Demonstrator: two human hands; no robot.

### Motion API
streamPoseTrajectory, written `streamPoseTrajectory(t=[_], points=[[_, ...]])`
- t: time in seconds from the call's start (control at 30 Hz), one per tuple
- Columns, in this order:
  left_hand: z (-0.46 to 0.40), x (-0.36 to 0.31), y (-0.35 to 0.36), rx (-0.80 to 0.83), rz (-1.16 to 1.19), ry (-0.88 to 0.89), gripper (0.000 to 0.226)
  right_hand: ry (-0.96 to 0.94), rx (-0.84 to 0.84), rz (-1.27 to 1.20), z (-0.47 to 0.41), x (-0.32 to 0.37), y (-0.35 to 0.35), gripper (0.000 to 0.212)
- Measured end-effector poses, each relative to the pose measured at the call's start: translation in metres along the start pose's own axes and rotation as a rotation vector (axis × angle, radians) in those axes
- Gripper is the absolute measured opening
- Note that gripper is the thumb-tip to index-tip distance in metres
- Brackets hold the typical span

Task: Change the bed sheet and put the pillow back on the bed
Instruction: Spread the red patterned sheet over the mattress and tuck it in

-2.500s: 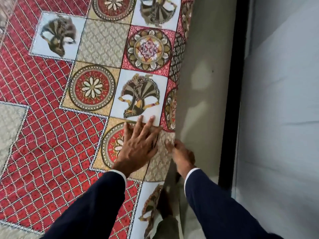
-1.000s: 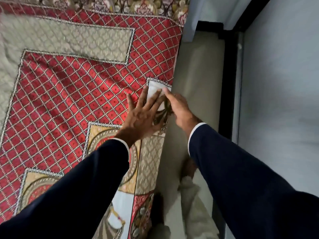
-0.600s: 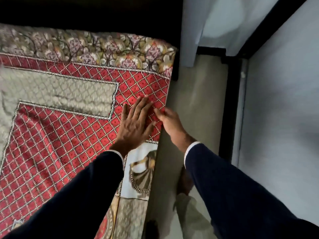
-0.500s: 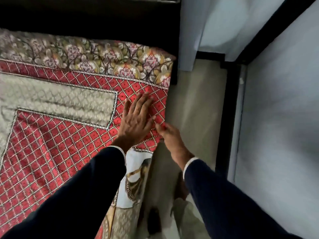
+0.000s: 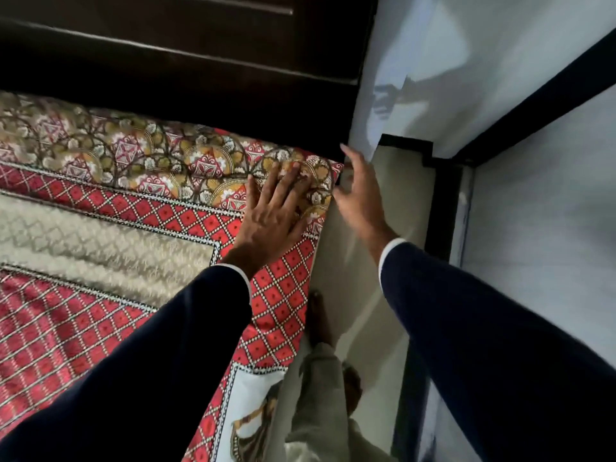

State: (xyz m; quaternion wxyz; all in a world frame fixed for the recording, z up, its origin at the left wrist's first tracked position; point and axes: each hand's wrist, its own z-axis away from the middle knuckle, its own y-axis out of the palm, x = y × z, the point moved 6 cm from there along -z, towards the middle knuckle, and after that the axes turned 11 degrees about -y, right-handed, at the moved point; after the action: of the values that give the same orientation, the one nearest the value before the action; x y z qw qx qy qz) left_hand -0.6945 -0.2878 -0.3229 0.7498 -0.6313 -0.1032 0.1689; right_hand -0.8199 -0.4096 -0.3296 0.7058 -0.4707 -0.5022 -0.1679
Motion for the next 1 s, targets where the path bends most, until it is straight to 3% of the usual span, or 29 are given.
streamPoseTrajectory(t=[0.1, 0.2, 0.3, 0.43, 0.53, 0.6, 0.7, 0.8, 0.9, 1.0], points=[[-0.013, 0.002, 0.0, 0.0, 0.013, 0.022, 0.07, -0.199, 0.2, 0.119, -0.048, 0.011, 0.024, 0.063], [-0.021, 0.005, -0.002, -0.023, 0.002, 0.058, 0.069, -0.153, 0.328, 0.039, -0.066, 0.0, 0.035, 0.042], [-0.031, 0.006, -0.002, -0.001, -0.033, 0.123, 0.067, -0.113, 0.249, 0.161, -0.063, -0.018, 0.024, 0.034], [-0.045, 0.0, -0.007, -0.007, -0.011, 0.182, 0.069, -0.21, 0.014, 0.525, -0.052, -0.008, 0.005, 0.05], [-0.049, -0.001, -0.013, -0.07, 0.013, 0.204, 0.068, -0.311, -0.091, 0.497, -0.048, 0.007, -0.003, 0.062], [-0.049, -0.002, -0.014, -0.117, -0.008, 0.226, 0.065, -0.21, -0.113, 0.462, -0.052, 0.0, -0.008, 0.064], [-0.048, -0.003, -0.01, -0.125, -0.025, 0.23, 0.066, 0.007, -0.02, 0.457, -0.065, -0.022, 0.001, 0.05], [-0.049, -0.002, -0.006, -0.095, -0.007, 0.191, 0.067, 0.087, 0.091, 0.407, -0.07, -0.035, 0.019, 0.044], [-0.048, 0.0, -0.002, -0.087, -0.008, 0.175, 0.066, 0.056, 0.19, 0.241, -0.068, -0.033, 0.031, 0.058], [-0.046, 0.0, -0.006, -0.106, 0.011, 0.179, 0.061, -0.083, 0.379, 0.283, -0.069, -0.023, 0.032, 0.072]])
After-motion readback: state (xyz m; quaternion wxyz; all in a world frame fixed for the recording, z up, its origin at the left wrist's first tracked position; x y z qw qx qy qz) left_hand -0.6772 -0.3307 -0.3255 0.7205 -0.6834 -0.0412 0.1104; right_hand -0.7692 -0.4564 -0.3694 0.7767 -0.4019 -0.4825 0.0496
